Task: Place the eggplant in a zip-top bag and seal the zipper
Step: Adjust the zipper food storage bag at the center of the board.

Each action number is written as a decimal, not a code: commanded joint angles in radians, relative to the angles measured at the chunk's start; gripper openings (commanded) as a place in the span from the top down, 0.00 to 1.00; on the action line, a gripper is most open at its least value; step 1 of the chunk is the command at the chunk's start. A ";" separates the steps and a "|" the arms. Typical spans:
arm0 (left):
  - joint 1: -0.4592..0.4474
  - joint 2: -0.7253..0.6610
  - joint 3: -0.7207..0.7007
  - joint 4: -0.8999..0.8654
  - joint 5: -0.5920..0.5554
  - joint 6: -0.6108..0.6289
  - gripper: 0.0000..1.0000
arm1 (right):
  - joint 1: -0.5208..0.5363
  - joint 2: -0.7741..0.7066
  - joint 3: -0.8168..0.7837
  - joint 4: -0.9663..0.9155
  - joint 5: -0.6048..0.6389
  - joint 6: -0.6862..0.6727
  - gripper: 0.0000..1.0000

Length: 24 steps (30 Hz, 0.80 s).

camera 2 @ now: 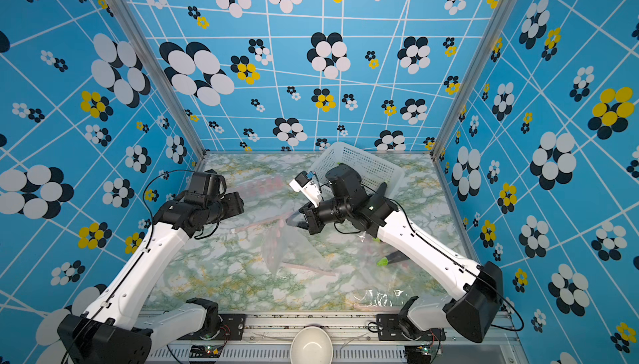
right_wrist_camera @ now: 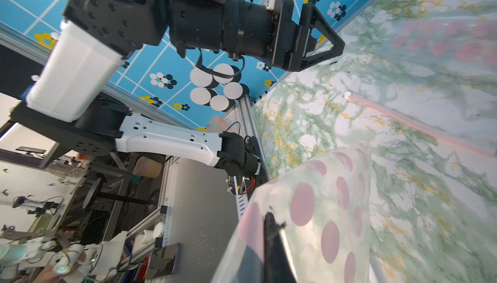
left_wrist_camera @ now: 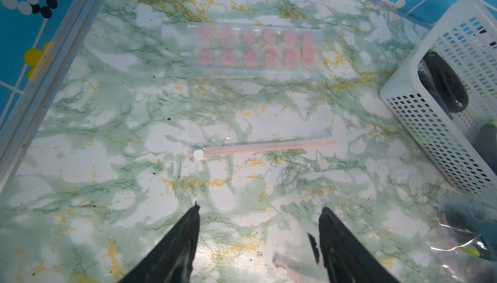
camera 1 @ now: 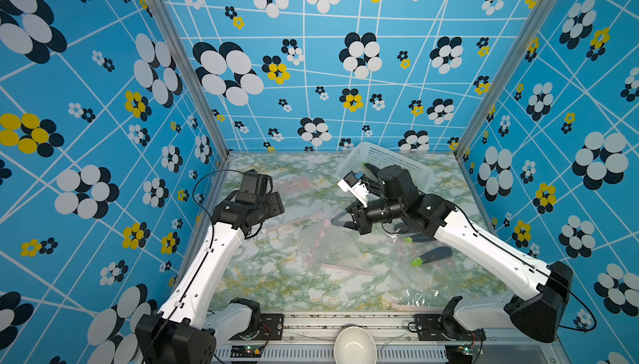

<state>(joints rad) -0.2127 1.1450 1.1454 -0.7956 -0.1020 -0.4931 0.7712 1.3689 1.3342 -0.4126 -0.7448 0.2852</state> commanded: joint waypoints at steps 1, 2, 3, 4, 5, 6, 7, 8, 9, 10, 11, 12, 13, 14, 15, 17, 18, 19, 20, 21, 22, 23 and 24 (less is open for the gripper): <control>0.013 -0.013 0.032 -0.043 -0.038 0.019 0.28 | -0.029 0.019 0.030 -0.025 -0.007 0.069 1.00; 0.014 -0.012 0.032 -0.045 -0.035 0.018 0.28 | -0.045 0.046 0.031 -0.021 0.006 0.084 1.00; 0.014 -0.011 0.028 -0.046 -0.033 0.018 0.28 | -0.063 0.085 0.035 -0.014 0.028 0.113 1.00; 0.015 -0.011 0.023 -0.047 -0.032 0.015 0.29 | -0.076 0.128 0.034 -0.005 0.052 0.145 1.00; 0.015 -0.013 0.019 -0.048 -0.030 0.011 0.29 | -0.086 0.164 0.033 0.014 0.049 0.165 1.00; 0.015 -0.014 0.014 -0.048 -0.028 0.010 0.29 | -0.093 0.205 0.035 0.045 0.047 0.172 1.00; 0.015 -0.015 0.009 -0.047 -0.028 0.007 0.29 | -0.097 0.248 0.045 0.057 0.058 0.172 1.00; 0.015 -0.016 0.004 -0.047 -0.027 0.008 0.29 | -0.103 0.285 0.067 0.059 0.072 0.170 1.00; 0.015 -0.016 0.002 -0.047 -0.023 0.009 0.29 | -0.112 0.331 0.095 0.056 0.081 0.163 1.00; 0.016 -0.012 0.002 -0.052 -0.020 0.012 0.30 | -0.120 0.378 0.125 0.050 0.095 0.156 1.00; 0.016 -0.010 0.002 -0.056 -0.014 0.012 0.30 | -0.128 0.416 0.154 0.045 0.104 0.149 1.00; 0.015 -0.009 -0.002 -0.057 -0.005 0.013 0.30 | -0.138 0.465 0.189 0.035 0.106 0.142 1.00; 0.015 -0.008 -0.007 -0.055 0.003 0.016 0.30 | -0.148 0.513 0.228 0.023 0.109 0.136 1.00; 0.013 -0.012 -0.011 -0.048 0.010 0.016 0.30 | -0.154 0.554 0.255 0.010 0.111 0.128 1.00; 0.014 -0.015 -0.021 -0.039 0.020 0.021 0.30 | -0.160 0.599 0.321 -0.008 0.110 0.118 1.00; 0.010 -0.027 -0.037 -0.012 0.044 0.052 0.30 | -0.163 0.673 0.397 -0.049 0.121 0.091 1.00; 0.007 -0.032 -0.047 0.002 0.049 0.073 0.30 | -0.164 0.706 0.430 -0.064 0.130 0.083 0.99; 0.006 -0.036 -0.051 0.013 0.058 0.095 0.30 | -0.166 0.735 0.460 -0.077 0.141 0.076 0.96; 0.004 -0.038 -0.052 0.022 0.067 0.120 0.30 | -0.168 0.754 0.481 -0.082 0.156 0.078 0.94; 0.002 -0.042 -0.049 0.027 0.071 0.152 0.30 | -0.171 0.773 0.498 -0.080 0.170 0.084 0.90; -0.003 -0.046 -0.044 0.032 0.071 0.184 0.30 | -0.175 0.789 0.516 -0.077 0.185 0.090 0.84; -0.005 -0.051 -0.041 0.038 0.072 0.219 0.29 | -0.178 0.797 0.527 -0.073 0.198 0.098 0.77; -0.010 -0.057 -0.039 0.048 0.073 0.263 0.29 | -0.182 0.799 0.535 -0.063 0.212 0.108 0.70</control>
<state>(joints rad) -0.2123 1.1179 1.1057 -0.7898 -0.0517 -0.3523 0.5991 2.1544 1.8278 -0.4477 -0.5838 0.3977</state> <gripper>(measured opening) 0.708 0.275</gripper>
